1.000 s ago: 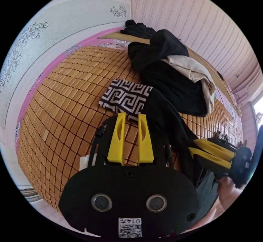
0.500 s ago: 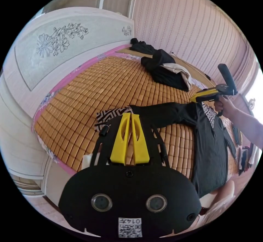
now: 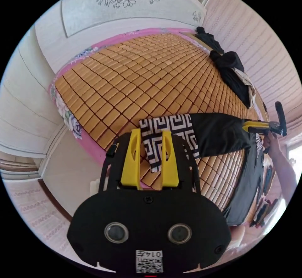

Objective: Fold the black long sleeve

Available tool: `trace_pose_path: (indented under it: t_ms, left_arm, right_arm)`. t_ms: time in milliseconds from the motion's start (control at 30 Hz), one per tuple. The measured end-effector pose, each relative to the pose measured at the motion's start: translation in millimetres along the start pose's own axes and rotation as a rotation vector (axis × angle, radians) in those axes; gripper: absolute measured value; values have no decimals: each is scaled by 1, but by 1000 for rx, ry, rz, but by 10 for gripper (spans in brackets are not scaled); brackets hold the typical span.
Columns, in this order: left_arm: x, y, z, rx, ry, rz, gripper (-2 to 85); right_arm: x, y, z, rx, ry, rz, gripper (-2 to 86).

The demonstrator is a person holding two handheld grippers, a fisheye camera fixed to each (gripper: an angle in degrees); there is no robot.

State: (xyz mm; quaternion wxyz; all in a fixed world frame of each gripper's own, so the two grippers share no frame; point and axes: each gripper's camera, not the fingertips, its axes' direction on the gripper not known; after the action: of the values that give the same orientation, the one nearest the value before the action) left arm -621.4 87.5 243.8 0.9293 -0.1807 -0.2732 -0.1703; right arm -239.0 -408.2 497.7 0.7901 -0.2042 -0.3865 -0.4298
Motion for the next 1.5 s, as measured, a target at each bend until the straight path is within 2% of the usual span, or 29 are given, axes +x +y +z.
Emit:
trace_pose_path:
  t_ms: [67, 167, 333, 433, 533, 633, 733, 800, 900, 1067, 1233, 1267, 1333, 1500]
  left_arm:
    - [13, 0, 0, -13, -48, 118, 8]
    - [13, -5, -6, -42, -48, 194, -7]
    - [-10, -32, -20, 34, -53, 148, -9]
    - [-5, -41, 3, -80, -39, 173, -6]
    - [-2, -40, 0, -60, -51, 148, 6]
    - [-3, -31, -23, -17, -28, 135, 49]
    - [31, 1, -68, 81, -92, 333, 57]
    - [75, 43, -97, 82, -36, 543, 57]
    - [132, 99, -111, 30, 112, 711, 58]
    - [214, 153, -99, -133, 351, 852, 59]
    - [252, 160, -76, -245, 306, 915, 58]
    - [255, 160, -68, -273, 249, 937, 58]
    - [254, 160, -55, -325, 169, 963, 57]
    - [245, 151, -50, -354, 207, 955, 57]
  right_arm:
    - [-1, -5, 6, -12, 2, 3, 97]
    - [-2, -11, 8, -3, 10, -9, 91]
    - [1, -19, 14, -2, 28, -3, 54]
    - [4, -16, 15, 27, 36, -5, 31]
    - [13, -9, 12, 54, -35, 57, 46]
    - [20, 23, -19, 187, -108, 111, 87]
    - [21, 99, -62, 355, -188, 111, 89]
    - [17, 182, -81, 375, -116, 159, 89]
    - [6, 294, -75, 290, -3, 307, 87]
    - [-34, 431, -35, 82, 11, 529, 84]
    - [-67, 480, 8, -70, -4, 623, 85]
    - [-70, 483, 21, -130, -21, 627, 87]
    - [-75, 486, 21, -110, 3, 632, 84]
    - [-82, 494, 22, -105, 21, 582, 79]
